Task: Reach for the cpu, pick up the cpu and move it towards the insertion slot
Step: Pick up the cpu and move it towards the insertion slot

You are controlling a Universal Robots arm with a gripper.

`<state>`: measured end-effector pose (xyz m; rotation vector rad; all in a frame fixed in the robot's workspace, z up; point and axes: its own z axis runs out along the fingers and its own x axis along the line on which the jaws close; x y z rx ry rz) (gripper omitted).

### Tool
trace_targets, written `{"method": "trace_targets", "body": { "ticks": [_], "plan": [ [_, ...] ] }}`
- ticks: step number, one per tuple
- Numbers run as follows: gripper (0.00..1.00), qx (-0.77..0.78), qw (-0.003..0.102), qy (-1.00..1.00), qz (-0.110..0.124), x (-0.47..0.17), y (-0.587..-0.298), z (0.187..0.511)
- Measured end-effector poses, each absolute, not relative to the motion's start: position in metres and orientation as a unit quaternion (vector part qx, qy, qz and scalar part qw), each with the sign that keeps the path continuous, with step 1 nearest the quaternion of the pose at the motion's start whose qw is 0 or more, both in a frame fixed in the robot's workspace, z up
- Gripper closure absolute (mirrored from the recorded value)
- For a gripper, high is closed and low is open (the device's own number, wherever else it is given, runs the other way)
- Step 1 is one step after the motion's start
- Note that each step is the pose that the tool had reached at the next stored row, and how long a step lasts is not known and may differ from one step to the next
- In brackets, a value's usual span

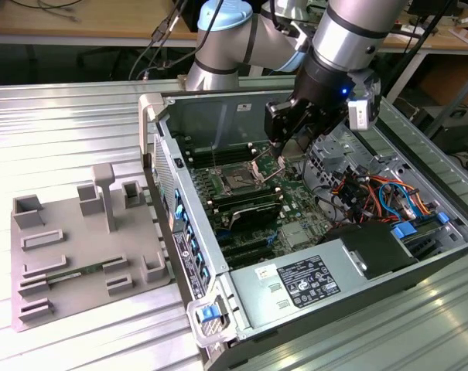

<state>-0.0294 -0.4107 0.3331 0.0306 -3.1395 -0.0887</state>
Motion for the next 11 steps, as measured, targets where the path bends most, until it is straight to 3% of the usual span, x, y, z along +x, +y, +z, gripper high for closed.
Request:
{"method": "trace_targets", "body": {
  "ticks": [11],
  "plan": [
    [0.45,0.01,0.0,-1.0,-0.028,-0.0293,-0.4107,0.3302]
  ]
}}
